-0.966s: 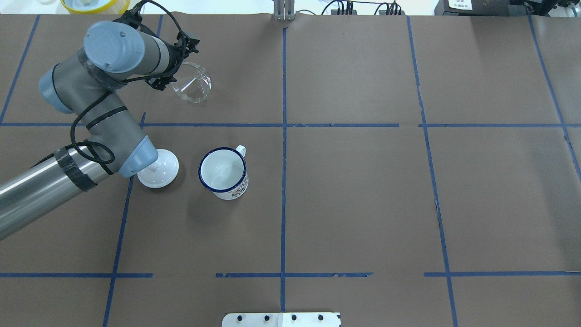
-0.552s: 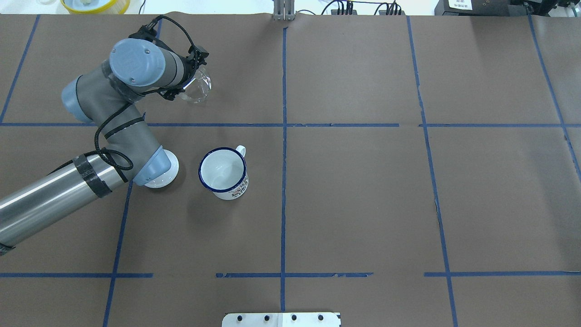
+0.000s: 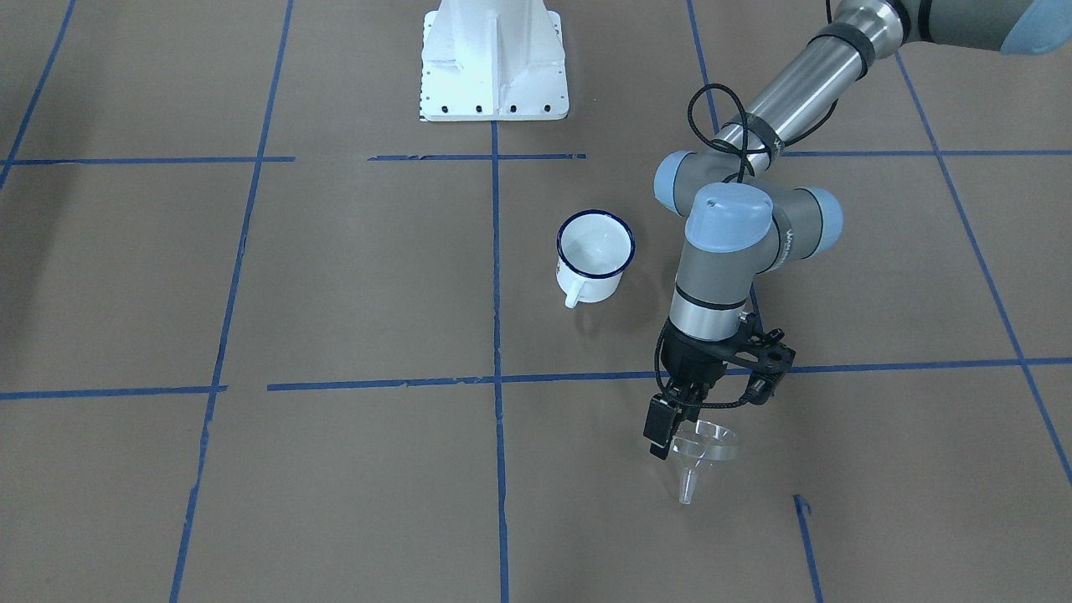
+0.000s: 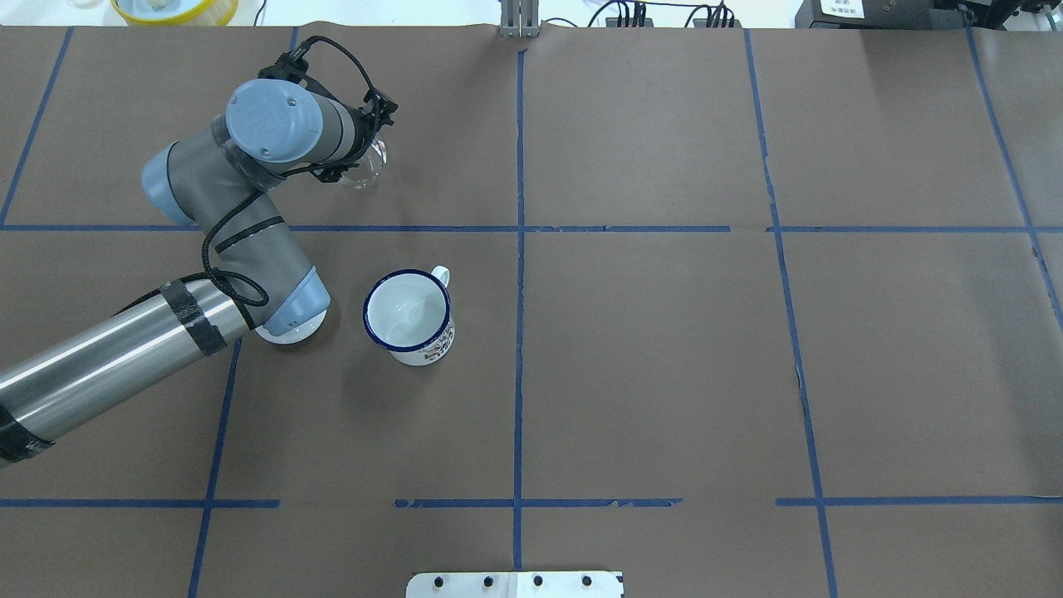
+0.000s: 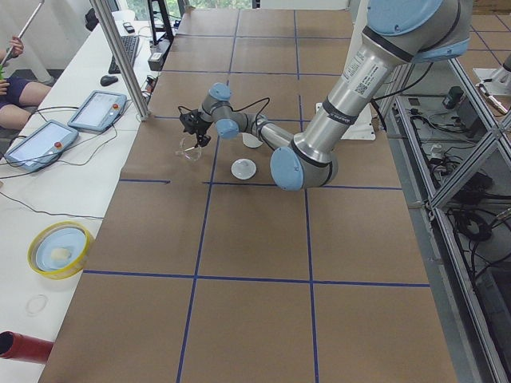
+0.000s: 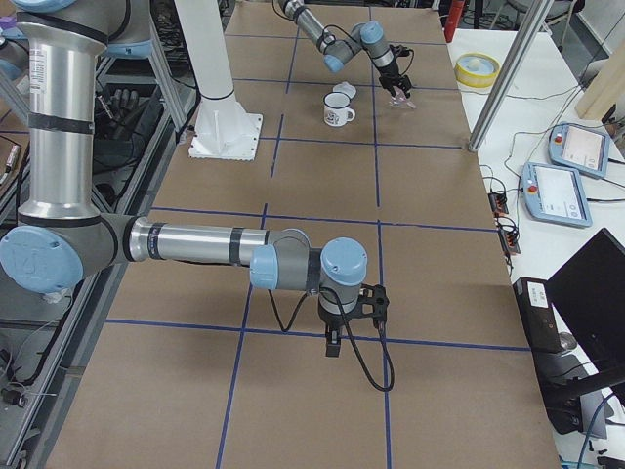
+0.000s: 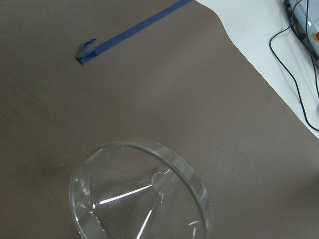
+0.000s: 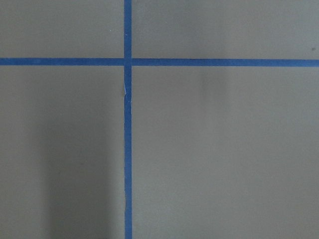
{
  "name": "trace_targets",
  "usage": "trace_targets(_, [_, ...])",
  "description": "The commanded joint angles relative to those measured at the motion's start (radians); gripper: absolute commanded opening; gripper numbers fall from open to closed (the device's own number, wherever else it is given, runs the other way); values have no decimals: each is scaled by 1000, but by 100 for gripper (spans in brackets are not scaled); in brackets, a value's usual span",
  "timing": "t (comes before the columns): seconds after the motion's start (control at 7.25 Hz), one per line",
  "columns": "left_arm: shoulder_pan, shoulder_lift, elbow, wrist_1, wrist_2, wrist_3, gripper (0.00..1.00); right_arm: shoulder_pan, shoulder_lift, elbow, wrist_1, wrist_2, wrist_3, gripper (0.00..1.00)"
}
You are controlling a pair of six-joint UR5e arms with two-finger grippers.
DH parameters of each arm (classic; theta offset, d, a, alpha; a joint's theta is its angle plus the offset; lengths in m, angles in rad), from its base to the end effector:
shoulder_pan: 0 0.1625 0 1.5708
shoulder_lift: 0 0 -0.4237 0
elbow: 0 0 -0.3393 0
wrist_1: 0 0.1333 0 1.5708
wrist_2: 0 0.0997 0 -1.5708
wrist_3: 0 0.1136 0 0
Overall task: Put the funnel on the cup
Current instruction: 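Grasp the funnel's spout with the left gripper and lift it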
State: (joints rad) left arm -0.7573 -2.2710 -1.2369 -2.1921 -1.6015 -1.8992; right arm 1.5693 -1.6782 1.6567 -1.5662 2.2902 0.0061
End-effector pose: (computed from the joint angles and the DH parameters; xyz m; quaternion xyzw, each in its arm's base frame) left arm 0.4482 -0.6023 0.3443 0.0876 0.4659 -0.4486 0.7576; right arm 0.0579 -0.3921 0.6782 -0.0093 -0.3519 0.0051 0.9360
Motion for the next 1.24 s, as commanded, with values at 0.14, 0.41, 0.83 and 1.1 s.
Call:
trace_targets(0.14, [-5,1,5,6,0,8,0,0,0,0,0,0,0,100])
trace_targets(0.41, [-48,14,-65,8,-17,-3,0,0,0,0,0,0,0,100])
trace_targets(0.83, [-164,132,-365,136,-257,11,0,0,0,0,0,0,0,100])
trace_targets(1.1, [-163,122,-595,472,-279,118,0,0,0,0,0,0,0,100])
